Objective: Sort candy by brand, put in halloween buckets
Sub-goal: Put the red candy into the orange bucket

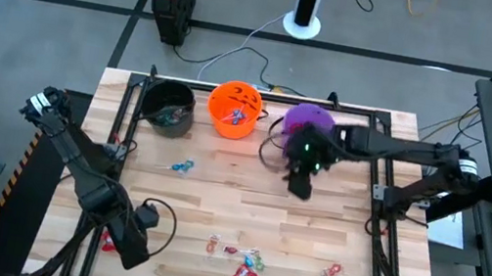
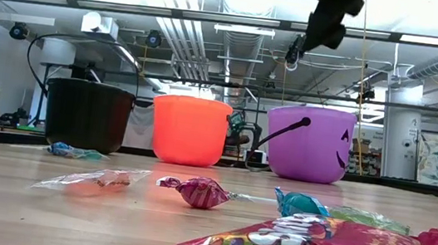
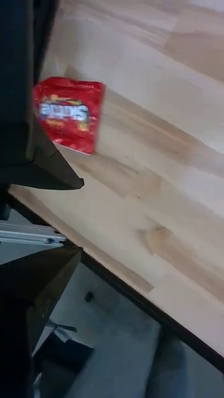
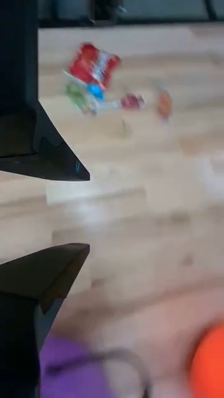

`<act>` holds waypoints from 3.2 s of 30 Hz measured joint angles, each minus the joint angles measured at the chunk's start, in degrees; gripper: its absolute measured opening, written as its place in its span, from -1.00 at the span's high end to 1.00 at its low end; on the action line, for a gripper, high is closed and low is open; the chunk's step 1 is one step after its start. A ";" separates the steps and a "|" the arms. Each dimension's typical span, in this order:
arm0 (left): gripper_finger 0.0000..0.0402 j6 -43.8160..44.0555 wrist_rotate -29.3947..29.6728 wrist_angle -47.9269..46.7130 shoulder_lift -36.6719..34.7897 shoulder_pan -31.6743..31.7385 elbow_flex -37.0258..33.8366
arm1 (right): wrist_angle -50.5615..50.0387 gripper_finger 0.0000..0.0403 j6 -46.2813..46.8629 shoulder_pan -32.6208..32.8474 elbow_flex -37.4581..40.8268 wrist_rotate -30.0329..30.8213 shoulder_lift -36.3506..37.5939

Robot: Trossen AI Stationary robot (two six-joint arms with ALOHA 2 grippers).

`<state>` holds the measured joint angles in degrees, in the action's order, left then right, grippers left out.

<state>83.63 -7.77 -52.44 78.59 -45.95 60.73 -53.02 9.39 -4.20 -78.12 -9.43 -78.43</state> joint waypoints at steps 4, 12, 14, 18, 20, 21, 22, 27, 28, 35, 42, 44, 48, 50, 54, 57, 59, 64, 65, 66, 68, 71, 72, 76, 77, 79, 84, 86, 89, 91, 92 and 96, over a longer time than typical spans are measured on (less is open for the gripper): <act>0.29 -2.18 7.66 4.28 0.00 0.37 0.28 | 3.27 0.21 2.08 6.64 1.18 0.35 -0.02; 0.29 -13.99 13.85 7.77 0.00 5.67 0.28 | 13.06 0.23 17.07 17.36 4.33 3.93 -2.34; 0.29 -19.29 13.99 9.05 -0.02 7.24 0.28 | 16.66 0.22 18.83 19.28 4.36 4.20 -4.77; 0.30 -27.96 15.79 9.52 -0.03 8.36 0.28 | 19.85 0.23 20.50 22.32 1.79 5.56 -11.38; 0.32 -31.05 16.97 8.86 -0.15 8.13 0.26 | 19.88 0.23 20.52 23.33 -0.43 6.18 -15.30; 0.34 -32.16 17.51 8.25 -0.28 7.83 0.24 | 19.88 0.23 20.52 23.72 -1.42 6.66 -17.18; 0.35 -33.31 17.75 7.89 -0.49 7.68 0.22 | 19.81 0.23 20.52 24.02 -2.43 6.90 -19.07; 0.40 -40.13 19.21 7.84 -1.28 7.50 0.22 | 19.18 0.22 21.13 25.13 -8.16 7.06 -28.22; 0.41 -41.45 20.02 7.83 -1.52 7.50 0.22 | 18.94 0.22 21.34 25.35 -9.21 7.06 -29.70; 0.41 -45.67 24.59 7.51 -5.43 6.99 -2.21 | 15.77 0.23 23.04 26.66 -15.99 6.41 -38.74; 0.41 -42.29 26.44 8.33 -13.43 6.36 -9.35 | 9.84 0.26 21.85 27.07 -21.92 6.53 -46.50; 0.41 -40.95 26.51 8.95 -15.35 6.38 -10.61 | 9.06 0.28 21.57 27.07 -23.29 6.67 -47.96; 0.41 -39.65 26.58 9.99 -18.62 6.29 -11.83 | 7.79 0.39 21.69 27.12 -25.24 8.13 -50.11; 0.41 -39.65 26.88 9.98 -19.49 6.29 -11.91 | 7.42 0.49 22.12 27.02 -25.89 8.19 -50.63; 0.41 -39.82 29.35 10.02 -20.66 6.29 -11.98 | 7.48 0.80 22.15 26.41 -25.78 8.59 -50.64; 0.41 -40.01 29.44 9.94 -21.17 6.29 -12.08 | 7.91 0.92 20.85 25.77 -25.71 8.58 -50.31; 0.41 -40.01 29.44 9.86 -21.31 6.29 -12.13 | 7.96 0.93 19.72 25.08 -25.65 8.46 -49.70; 0.41 -39.53 29.46 9.96 -21.33 6.29 -12.11 | 8.14 0.94 16.86 21.81 -25.43 10.24 -45.76; 0.41 -39.31 29.55 9.98 -21.33 6.29 -12.11 | 8.15 0.94 16.40 20.81 -25.45 10.42 -44.36; 0.41 -38.87 29.74 9.98 -21.33 6.29 -12.11 | 8.36 0.94 15.93 19.65 -25.54 10.95 -42.79; 0.41 -37.54 29.87 9.98 -21.33 6.29 -12.11 | 8.53 0.94 14.85 17.27 -25.67 11.92 -39.81; 0.41 -34.61 30.20 9.99 -21.32 6.29 -12.09 | 8.93 0.94 12.33 12.61 -25.66 14.43 -36.03; 0.41 -33.48 30.62 10.00 -21.22 6.29 -12.09 | 9.34 0.94 11.59 10.60 -25.63 15.22 -34.72; 0.41 -30.03 31.15 10.02 -20.69 6.32 -12.09 | 14.47 0.94 9.44 0.80 -25.67 15.49 -30.11; 0.41 -29.23 31.29 10.02 -20.53 6.38 -12.07 | 16.01 0.94 9.27 -1.74 -25.70 15.47 -29.46; 0.41 -27.30 31.32 10.16 -20.19 6.42 -12.07 | 19.46 0.94 9.09 -6.75 -25.76 14.11 -28.81; 0.41 -21.40 33.18 11.12 -19.46 6.47 -12.05 | 28.73 0.94 8.95 -15.49 -25.67 6.68 -29.89; 0.41 -19.39 33.79 11.82 -19.12 6.47 -12.04 | 30.54 0.94 8.26 -17.38 -25.67 6.64 -30.60; 0.41 -16.35 33.81 13.33 -18.71 6.47 -12.04 | 30.80 0.91 8.61 -19.56 -25.67 6.56 -31.76; 0.41 -14.31 33.83 14.19 -18.52 6.47 -12.02 | 30.50 0.85 8.53 -20.49 -25.65 6.17 -32.16; 0.41 -13.42 33.82 14.41 -18.38 6.47 -12.02 | 30.44 0.80 8.51 -20.88 -25.66 5.66 -32.25; 0.41 -10.62 33.83 14.51 -17.89 6.47 -12.02 | 30.08 0.61 8.43 -21.84 -25.65 4.56 -32.37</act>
<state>73.01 26.06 -37.93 60.70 -39.48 48.71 -22.94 17.82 -26.04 -103.77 -4.86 -110.80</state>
